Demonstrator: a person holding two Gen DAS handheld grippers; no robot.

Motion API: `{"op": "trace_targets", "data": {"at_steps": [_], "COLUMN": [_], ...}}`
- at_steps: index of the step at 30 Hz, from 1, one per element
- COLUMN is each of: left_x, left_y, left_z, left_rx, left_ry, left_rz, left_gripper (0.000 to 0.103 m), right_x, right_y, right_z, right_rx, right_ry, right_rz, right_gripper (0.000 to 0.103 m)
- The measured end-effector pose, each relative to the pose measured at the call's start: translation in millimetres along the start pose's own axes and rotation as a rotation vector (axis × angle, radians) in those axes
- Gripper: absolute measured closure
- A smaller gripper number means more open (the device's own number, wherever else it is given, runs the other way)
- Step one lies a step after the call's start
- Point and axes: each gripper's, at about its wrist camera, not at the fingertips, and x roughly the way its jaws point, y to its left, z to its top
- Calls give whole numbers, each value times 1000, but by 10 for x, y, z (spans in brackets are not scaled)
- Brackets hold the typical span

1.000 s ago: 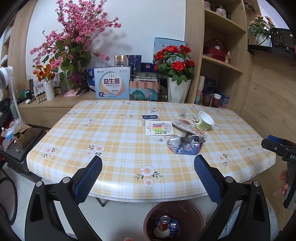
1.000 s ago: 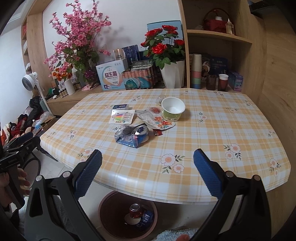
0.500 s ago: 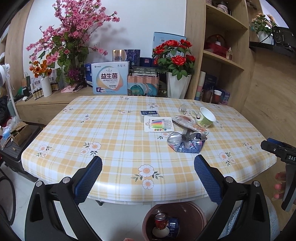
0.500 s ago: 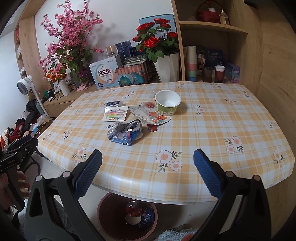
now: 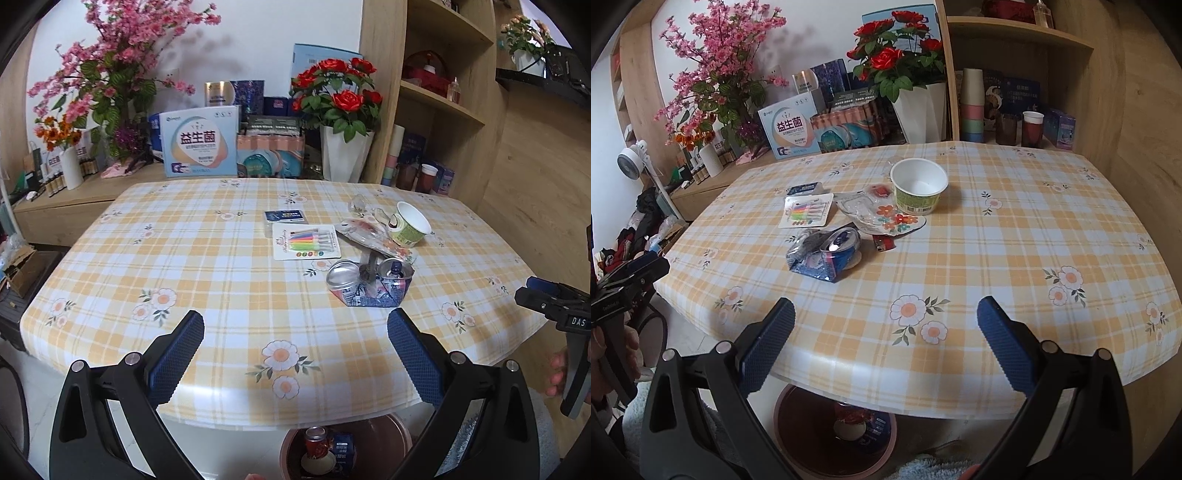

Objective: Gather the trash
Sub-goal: 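Reach the left tool to the colourful candle card and grasp it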

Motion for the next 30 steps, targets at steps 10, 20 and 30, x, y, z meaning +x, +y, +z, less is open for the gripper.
{"op": "trace_targets", "data": {"at_steps": [10, 20, 30], "left_x": [1067, 2283, 2690], "left_y": [-141, -261, -274], "left_z": [604, 859, 863], "left_rx": [6, 45, 43], "left_ry": [91, 228, 282], "left_rz": [-59, -36, 49], "left_gripper": [11, 37, 35], "right_x": [483, 891, 1106], "right_y": [-231, -583, -696], "right_z": [289, 492, 535], "right_rx": [12, 29, 28], "right_ry": [27, 48, 67], "right_rz": [-12, -55, -57], "right_gripper": [6, 6, 6]}}
